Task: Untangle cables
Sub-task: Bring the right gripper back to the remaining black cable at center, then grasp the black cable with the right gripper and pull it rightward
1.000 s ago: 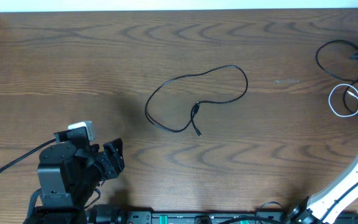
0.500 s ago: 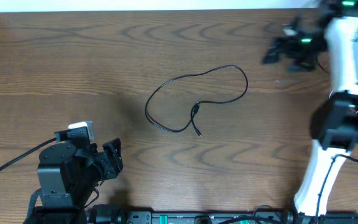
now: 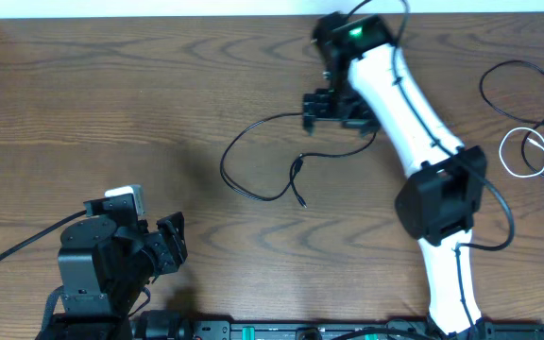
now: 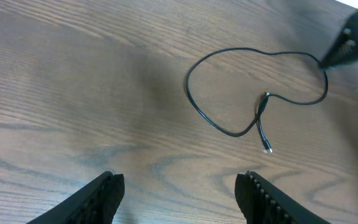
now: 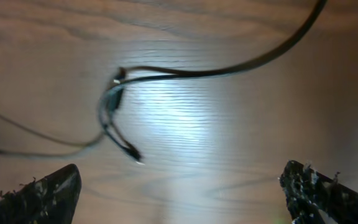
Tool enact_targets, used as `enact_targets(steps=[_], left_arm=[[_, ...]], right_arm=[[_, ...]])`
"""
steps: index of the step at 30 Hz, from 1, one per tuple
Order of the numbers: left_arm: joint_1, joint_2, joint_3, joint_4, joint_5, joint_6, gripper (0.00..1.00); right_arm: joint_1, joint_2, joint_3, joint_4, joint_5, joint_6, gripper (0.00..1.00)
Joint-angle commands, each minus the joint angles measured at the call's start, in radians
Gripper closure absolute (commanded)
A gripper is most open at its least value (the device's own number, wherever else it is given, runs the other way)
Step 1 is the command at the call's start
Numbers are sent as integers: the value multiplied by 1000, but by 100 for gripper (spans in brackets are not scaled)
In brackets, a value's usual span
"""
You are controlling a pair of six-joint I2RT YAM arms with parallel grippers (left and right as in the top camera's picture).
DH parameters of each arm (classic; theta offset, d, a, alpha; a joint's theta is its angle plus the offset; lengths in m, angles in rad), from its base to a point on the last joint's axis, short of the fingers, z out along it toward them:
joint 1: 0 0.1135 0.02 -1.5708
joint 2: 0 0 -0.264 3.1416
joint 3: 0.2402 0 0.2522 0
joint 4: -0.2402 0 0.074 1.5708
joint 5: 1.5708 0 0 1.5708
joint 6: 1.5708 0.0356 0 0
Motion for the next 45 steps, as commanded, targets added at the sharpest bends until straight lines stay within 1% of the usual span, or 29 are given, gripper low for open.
enact_targets(steps=[1,9,10,11,13,15,18,20,25,26,27,29,31,35,37,38,40,43,45], left_arm=[[4,-2,9,-2,-16,21,37],[4,-2,9,15,-17,21,37],[4,-2,9,23,-18,28,37],[4,-2,9,30,-25,32,37],[4,-1,9,40,-58,32,37],[4,3,9,47,-85,38,37],[4,27,7,48,-87,75,38],[4,55,6,44,-85,77,37],[4,143,6,29,-34,77,38],[4,163,6,28,-16,77,39],[4,180,6,29,1,77,42],[4,209,6,29,21,77,44],[4,232,6,29,22,77,44],[4,254,6,29,22,77,44],[4,256,6,29,23,77,44],[4,255,6,29,23,77,44],[4,254,6,29,23,77,44],[4,254,6,29,23,77,44],[4,254,6,28,23,77,44]], right_arm=[[92,-29,-5,30,85,417,1],[286,-29,-94,105,209,946,1],[307,-29,-118,123,227,1005,2],[322,-29,-138,142,241,1030,5],[348,-29,-181,191,267,1035,10],[368,-29,-223,228,301,1035,10],[378,-29,-284,257,333,1035,11],[378,-29,-311,264,332,1036,11],[365,-29,-382,265,357,1035,12],[362,-29,-398,265,368,1035,12],[361,-29,-415,266,376,1034,12],[360,-29,-451,274,378,1034,13],[360,-29,-488,293,377,1027,15],[360,-29,-534,334,377,991,17],[362,-29,-555,351,377,982,22],[363,-29,-562,355,376,982,29],[365,-29,-581,369,373,982,38],[367,-29,-596,375,369,982,45],[368,-29,-597,375,370,982,53]])
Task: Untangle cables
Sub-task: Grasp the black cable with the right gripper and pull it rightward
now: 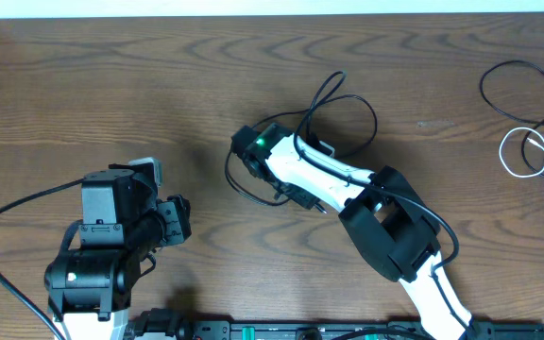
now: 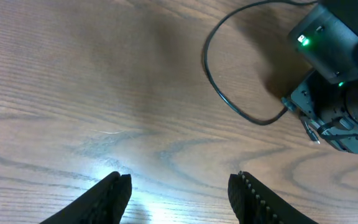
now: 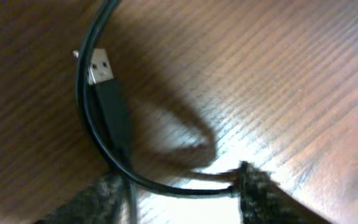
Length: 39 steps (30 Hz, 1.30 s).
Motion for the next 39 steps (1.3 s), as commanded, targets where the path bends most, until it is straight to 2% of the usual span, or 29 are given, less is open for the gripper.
enact_targets(steps=[1,4,6,9,14,18,22,27,29,35,39], left_arm=[[4,-2,6,-2,12,8,44],[4,-2,6,-2,12,8,44],[4,-2,6,-2,12,8,44],[4,-2,6,-2,12,8,44],[4,-2,6,-2,12,9,44],[4,-2,6,-2,12,9,43],[4,-2,6,-3,12,9,44],[4,-2,6,-6,12,9,44],[4,-2,6,-6,12,9,44],[4,-2,6,-9,12,8,44],[4,-2,6,-10,13,8,44]], right_arm=[[3,7,-28,1,-4,-1,59],[3,7,-28,0,-4,-8,78],[3,7,-28,0,-11,-30,99],[3,7,-28,22,-20,-120,99],[-12,-15,24,60,-71,-427,99],[-75,-110,146,-26,-40,-515,99],[-179,-233,263,-27,-26,-628,99],[-401,-373,382,49,-26,-856,99],[-533,-420,416,73,-26,-948,99],[-916,-485,441,66,-40,-1034,99],[-1133,-478,440,27,-180,-1077,99]])
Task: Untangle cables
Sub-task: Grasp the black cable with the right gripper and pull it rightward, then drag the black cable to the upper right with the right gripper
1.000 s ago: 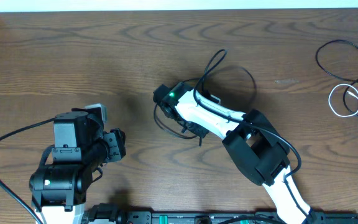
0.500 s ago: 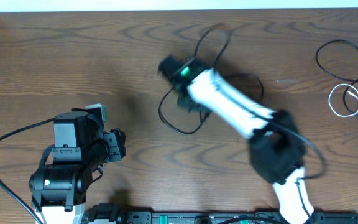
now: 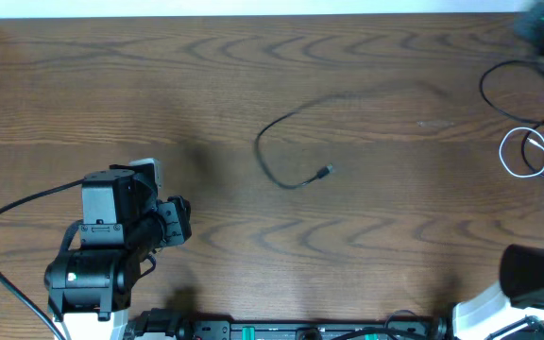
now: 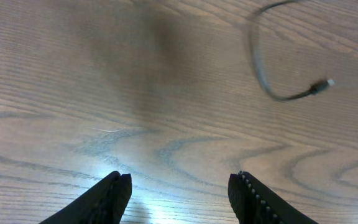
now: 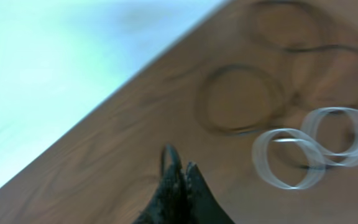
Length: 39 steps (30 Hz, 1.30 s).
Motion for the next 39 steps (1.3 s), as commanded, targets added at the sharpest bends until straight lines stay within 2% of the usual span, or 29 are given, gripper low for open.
enact_targets(steps=[1,5,10,11,13,16,18,22,25,28,34,36,37,38,39], left_arm=[[4,-2,6,-3,10,6,44],[4,-2,6,-3,10,6,44],[4,-2,6,-3,10,6,44],[4,-2,6,-3,10,6,44],[4,-2,6,-3,10,6,44],[4,-2,6,-3,11,6,44],[4,-2,6,-4,19,6,44],[4,-2,6,-3,62,6,44],[4,-2,6,-4,65,6,43],[4,-3,6,-4,65,8,37],[4,-3,6,-3,65,76,36],[4,-3,6,-3,65,82,36],[4,-3,6,-3,65,82,36],[4,-3,6,-3,65,82,35],[4,-3,6,-3,65,82,36]], right_arm=[[-155,10,-2,-33,-136,-91,99],[-291,31,-2,-73,-169,-109,99],[-342,40,-3,-82,-283,-109,99],[-339,40,-3,-83,-317,-109,96],[-321,40,-3,-94,-407,-129,75],[-267,40,-3,-157,-528,-241,34],[-209,40,-3,-235,-534,-316,20],[-90,40,-26,-331,-466,-432,17],[1,40,-76,-336,-406,-550,16],[74,40,-151,-320,-389,-676,23],[219,40,-386,-166,-457,-901,24],[256,40,-452,-72,-427,-909,29],[272,40,-485,-11,-394,-909,37],[286,40,-515,51,-358,-909,36],[298,40,-541,111,-325,-908,15]])
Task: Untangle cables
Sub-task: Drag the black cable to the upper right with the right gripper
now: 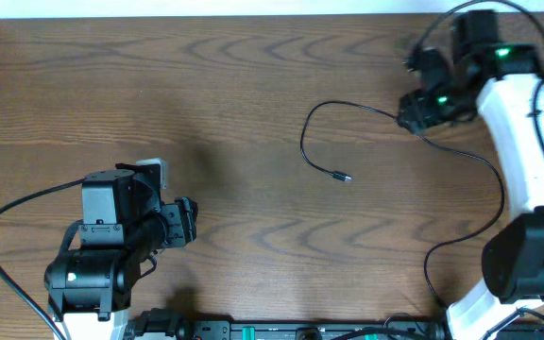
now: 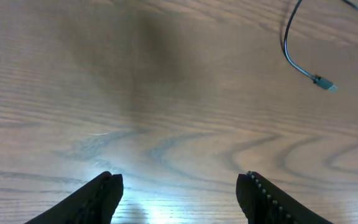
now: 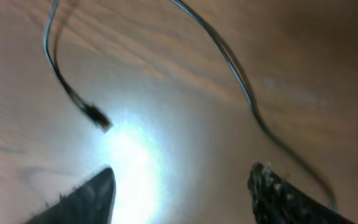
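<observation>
A thin black cable [image 1: 303, 142] lies in an open curve right of the table's middle. Its plug end [image 1: 345, 177] is free, and its other stretch runs right, under my right arm. My right gripper [image 1: 414, 115] hovers open above it with nothing between its fingers. In the right wrist view [image 3: 182, 190] both stretches of cable [image 3: 241, 81] and the plug [image 3: 97, 116] lie ahead of the fingers. My left gripper [image 1: 185, 225] sits open at the near left [image 2: 180, 199], with the cable's plug [image 2: 324, 82] far off at the upper right.
The wooden table [image 1: 159, 94] ends at a white wall along the back. My right arm [image 1: 522, 123] covers the far right side, where any other cables are hidden. The left arm's base [image 1: 93, 274] stands at the front left.
My right gripper was shut at the far right back corner; now it is open over the table, right of middle. The black cable has shifted right and its curve has changed. The left arm is unchanged.
First my right gripper hung open over a looped, crossed black cable at mid-table. Then it was low at the cable's plug end. Then it was shut at the far right with the cable drawn out. Now it is open and the cable lies uncrossed.
</observation>
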Tool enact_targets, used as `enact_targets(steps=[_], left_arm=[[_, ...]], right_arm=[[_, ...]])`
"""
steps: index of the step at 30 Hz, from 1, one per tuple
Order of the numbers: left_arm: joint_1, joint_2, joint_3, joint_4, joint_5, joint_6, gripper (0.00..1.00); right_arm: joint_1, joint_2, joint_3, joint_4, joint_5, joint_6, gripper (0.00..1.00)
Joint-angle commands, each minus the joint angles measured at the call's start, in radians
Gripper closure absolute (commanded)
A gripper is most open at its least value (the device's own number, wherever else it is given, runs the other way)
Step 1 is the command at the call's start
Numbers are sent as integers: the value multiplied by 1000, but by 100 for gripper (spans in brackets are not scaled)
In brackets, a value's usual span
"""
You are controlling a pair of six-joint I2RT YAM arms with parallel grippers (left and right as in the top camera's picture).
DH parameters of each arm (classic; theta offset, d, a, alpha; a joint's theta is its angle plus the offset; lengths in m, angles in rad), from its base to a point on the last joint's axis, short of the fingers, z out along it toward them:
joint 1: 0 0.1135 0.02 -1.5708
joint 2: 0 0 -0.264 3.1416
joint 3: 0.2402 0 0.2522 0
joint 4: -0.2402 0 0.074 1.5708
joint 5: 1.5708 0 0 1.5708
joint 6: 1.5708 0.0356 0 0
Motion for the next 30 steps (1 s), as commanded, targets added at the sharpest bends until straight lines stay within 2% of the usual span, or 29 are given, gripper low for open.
enact_targets(steps=[1,5,8,10,11,21,26,30], left_arm=[[4,-3,6,-2,13,26,36],[4,-3,6,-2,13,26,36],[4,-3,6,-1,13,26,36],[4,-3,6,-1,13,26,36],[4,-3,6,-1,13,26,36],[4,-3,6,-5,13,25,35],[4,-3,6,-16,13,25,36],[4,-3,6,-17,13,25,35]], right_arm=[[46,0,-93,158,114,-72,1],[58,0,-201,352,162,5,1],[58,0,-287,457,161,7,8],[53,0,-341,519,164,-18,18],[49,0,-363,543,166,-29,20],[-19,5,-515,747,167,-52,12],[-63,31,-524,760,167,-35,8],[-99,60,-524,765,167,46,8]])
